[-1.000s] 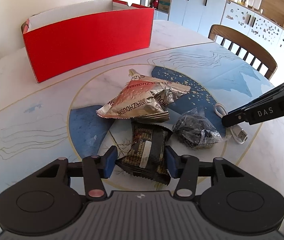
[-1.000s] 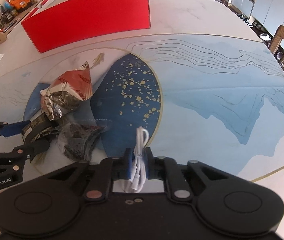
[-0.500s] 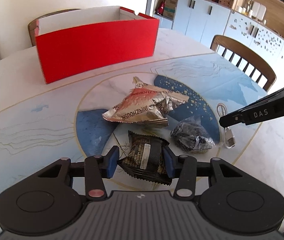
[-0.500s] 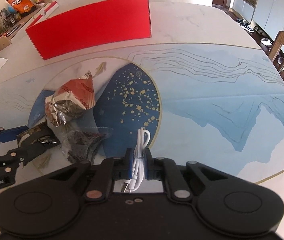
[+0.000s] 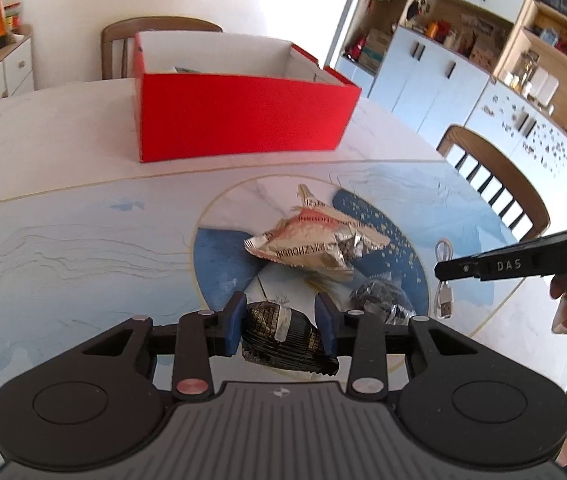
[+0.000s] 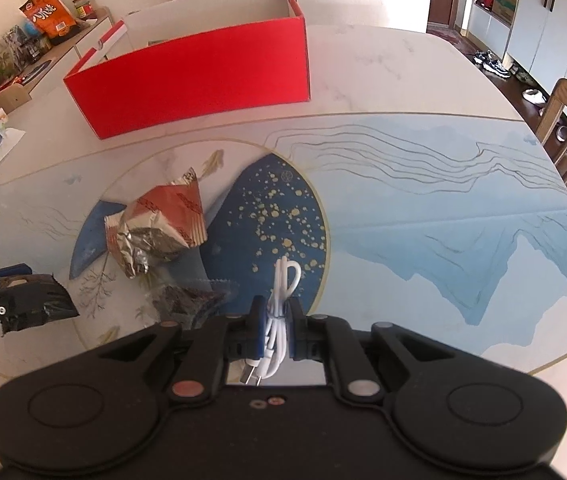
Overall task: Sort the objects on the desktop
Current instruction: 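Carry the dark snack bag with the left tool while the right tool carries the cable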
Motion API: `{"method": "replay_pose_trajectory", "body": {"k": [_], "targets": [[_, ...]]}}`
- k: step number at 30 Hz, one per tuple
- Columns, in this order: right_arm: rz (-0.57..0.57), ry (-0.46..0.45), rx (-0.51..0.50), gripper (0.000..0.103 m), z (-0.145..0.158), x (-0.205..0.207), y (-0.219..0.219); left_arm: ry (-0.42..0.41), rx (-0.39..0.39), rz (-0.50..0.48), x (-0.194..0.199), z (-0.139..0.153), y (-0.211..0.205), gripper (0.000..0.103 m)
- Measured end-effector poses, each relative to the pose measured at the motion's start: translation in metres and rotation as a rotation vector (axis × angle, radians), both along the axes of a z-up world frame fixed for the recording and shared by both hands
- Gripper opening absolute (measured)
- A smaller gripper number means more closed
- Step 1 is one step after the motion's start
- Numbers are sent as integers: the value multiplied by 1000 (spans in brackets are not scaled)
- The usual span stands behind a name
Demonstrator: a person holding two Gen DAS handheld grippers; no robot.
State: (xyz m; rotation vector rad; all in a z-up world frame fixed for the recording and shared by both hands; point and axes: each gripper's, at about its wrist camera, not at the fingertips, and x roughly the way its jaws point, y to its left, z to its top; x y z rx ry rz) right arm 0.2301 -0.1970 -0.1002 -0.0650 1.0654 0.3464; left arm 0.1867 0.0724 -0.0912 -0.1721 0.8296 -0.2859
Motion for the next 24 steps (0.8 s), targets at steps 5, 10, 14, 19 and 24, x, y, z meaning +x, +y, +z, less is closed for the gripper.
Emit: {"method": "replay_pose_trajectory", "body": {"k": [5, 10, 14, 19, 24], "targets": [[16, -11, 10, 9, 7, 1, 4, -28, -18, 19, -2, 11, 7, 36], [22, -29, 22, 9, 15, 2, 7, -48, -35, 44, -1, 20, 14, 36], [33, -45, 33, 9, 23, 5, 9, -67, -45, 57, 1, 27, 19, 36], [50, -75, 43, 9, 34, 12, 12, -94, -54, 70, 5, 37, 24, 36], [72, -97, 53, 9, 45, 21, 17, -117, -61, 78, 11, 47, 28, 35]]}}
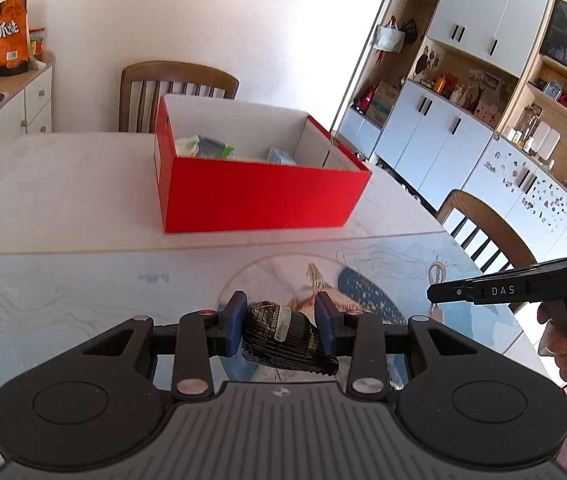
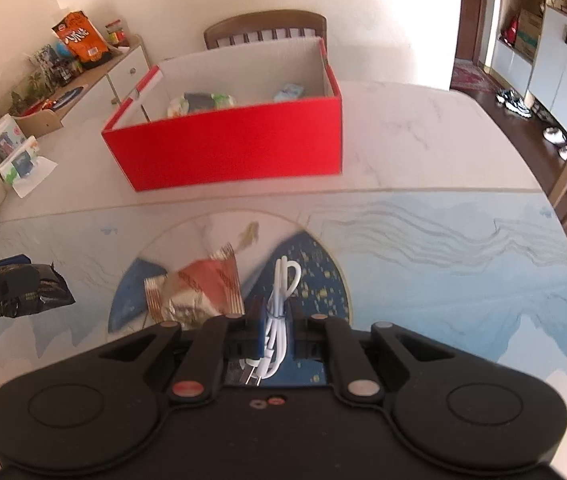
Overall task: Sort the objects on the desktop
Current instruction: 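Carry the dark snack bag with the left tool while the right tool carries the cable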
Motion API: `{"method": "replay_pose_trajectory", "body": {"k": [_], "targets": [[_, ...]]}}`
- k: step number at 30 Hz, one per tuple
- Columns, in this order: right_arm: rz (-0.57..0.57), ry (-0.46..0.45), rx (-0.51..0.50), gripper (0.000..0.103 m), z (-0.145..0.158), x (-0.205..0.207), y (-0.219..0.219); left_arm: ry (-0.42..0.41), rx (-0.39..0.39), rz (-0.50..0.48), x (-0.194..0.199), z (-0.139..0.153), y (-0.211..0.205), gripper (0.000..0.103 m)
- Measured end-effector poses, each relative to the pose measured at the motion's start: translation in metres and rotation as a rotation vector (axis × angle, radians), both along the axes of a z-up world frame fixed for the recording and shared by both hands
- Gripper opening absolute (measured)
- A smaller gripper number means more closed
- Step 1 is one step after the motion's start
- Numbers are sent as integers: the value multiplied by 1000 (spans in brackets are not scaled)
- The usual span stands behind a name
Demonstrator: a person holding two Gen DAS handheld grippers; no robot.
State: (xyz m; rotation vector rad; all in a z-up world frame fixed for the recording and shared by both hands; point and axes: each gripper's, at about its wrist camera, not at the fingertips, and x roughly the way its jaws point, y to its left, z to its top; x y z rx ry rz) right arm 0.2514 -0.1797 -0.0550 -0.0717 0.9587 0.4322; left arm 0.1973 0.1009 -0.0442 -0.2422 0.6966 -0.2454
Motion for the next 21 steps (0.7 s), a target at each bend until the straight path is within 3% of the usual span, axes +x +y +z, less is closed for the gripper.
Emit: {"method": "replay_pose_trajectory", "body": {"k": [21], "targets": [[48, -61, 58, 9, 39, 49, 28, -102, -19, 23, 39, 39, 18, 35]]}}
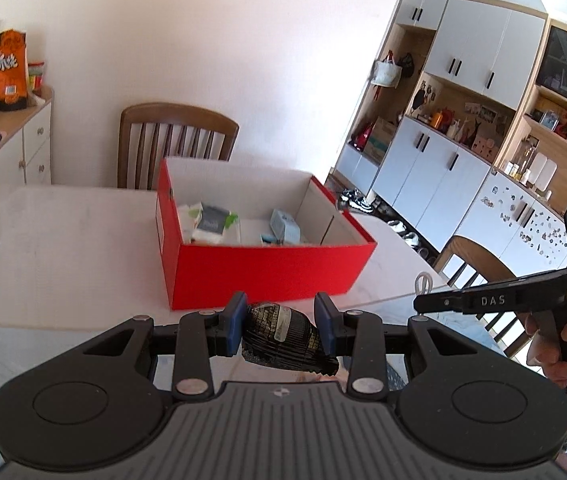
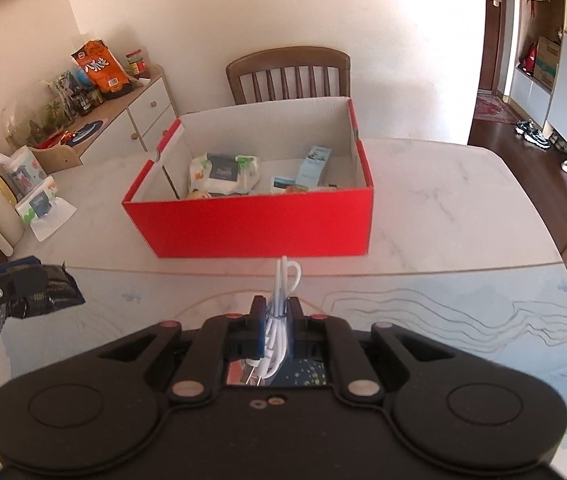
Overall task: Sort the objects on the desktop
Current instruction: 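Carry the dark snack bag with the left tool while the right tool carries the cable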
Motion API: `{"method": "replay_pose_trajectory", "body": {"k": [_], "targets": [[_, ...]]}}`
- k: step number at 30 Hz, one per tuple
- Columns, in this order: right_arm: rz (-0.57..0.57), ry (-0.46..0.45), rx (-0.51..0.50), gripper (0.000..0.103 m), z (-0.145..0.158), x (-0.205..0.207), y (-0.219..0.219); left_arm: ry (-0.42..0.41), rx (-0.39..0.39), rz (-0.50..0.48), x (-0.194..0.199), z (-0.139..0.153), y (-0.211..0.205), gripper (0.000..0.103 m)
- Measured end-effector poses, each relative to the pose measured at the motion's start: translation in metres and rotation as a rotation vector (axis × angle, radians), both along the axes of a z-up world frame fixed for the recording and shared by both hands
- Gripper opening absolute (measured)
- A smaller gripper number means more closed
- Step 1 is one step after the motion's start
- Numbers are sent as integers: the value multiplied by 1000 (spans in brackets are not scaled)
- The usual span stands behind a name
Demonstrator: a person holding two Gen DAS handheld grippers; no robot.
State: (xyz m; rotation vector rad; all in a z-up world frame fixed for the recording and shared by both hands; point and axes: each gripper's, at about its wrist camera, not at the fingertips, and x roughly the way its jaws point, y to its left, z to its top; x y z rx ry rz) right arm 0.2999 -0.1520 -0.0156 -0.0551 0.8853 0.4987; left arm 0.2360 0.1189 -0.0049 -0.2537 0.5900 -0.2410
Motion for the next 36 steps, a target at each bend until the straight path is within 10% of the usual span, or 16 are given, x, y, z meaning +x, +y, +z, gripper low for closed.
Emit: {"method": "replay_pose_trajectory", "body": {"k": [36], "targets": [[74, -65, 11, 9, 30, 103, 65, -111, 163, -56, 152, 32, -23, 35]]}}
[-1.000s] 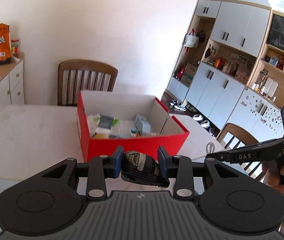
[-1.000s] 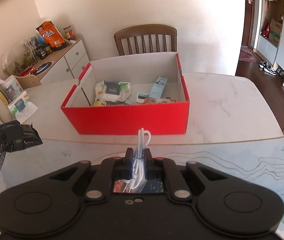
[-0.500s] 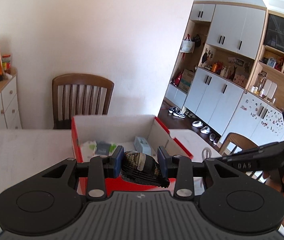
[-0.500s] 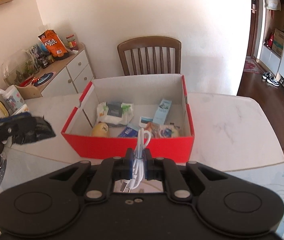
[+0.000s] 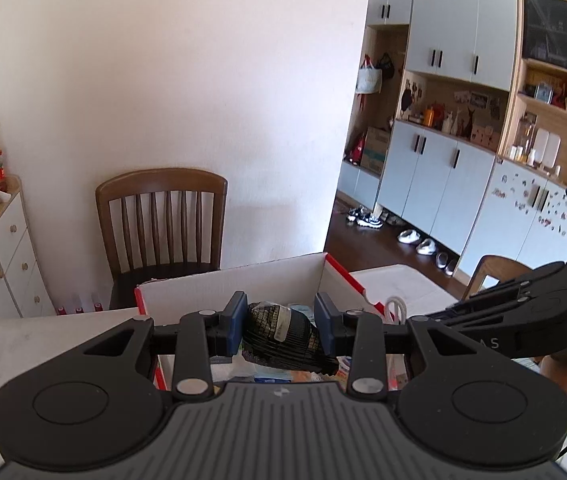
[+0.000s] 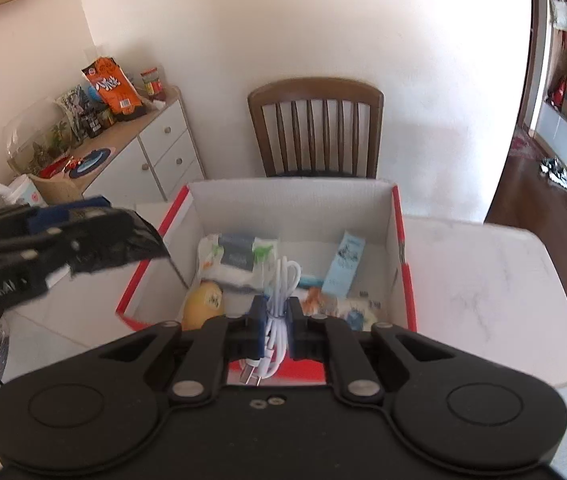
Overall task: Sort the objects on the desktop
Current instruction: 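Carry the dark snack bag with the left tool while the right tool carries the cable, then lower the dark bag into the box with the left tool while the right tool releases the cable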
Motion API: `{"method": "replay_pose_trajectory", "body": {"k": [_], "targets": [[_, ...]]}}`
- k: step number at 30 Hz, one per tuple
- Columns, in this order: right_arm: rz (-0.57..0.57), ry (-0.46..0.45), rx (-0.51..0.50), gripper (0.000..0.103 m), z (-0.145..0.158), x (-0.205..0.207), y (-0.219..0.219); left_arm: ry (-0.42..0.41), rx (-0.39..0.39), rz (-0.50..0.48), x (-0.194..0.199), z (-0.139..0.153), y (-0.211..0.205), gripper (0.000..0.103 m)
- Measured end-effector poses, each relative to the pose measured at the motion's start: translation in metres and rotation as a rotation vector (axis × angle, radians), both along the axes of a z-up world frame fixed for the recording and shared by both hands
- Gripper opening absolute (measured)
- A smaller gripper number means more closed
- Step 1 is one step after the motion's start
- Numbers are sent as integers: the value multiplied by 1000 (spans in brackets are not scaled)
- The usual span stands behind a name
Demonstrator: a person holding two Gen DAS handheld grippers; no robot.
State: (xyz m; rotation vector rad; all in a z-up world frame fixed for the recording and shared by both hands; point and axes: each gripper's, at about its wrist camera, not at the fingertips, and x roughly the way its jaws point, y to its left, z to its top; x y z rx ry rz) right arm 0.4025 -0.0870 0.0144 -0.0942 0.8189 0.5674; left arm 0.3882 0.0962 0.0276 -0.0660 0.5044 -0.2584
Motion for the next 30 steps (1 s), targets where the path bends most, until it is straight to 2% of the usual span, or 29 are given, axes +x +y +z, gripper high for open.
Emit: {"method": "replay_pose_trajectory", "body": {"k": [11, 16, 26, 30], "targets": [[-24, 12, -39, 9, -27, 37, 18, 73, 9, -4, 47, -25, -1, 35], [27, 28, -50, 9, -40, 50, 25, 128, 2, -12, 69, -41, 1, 35], [33, 98, -133, 9, -69, 72, 37, 216, 6, -13, 96, -73, -2, 35], [43, 109, -178, 9, -78, 76, 40, 243, 32, -24, 103, -85, -7, 35]]}}
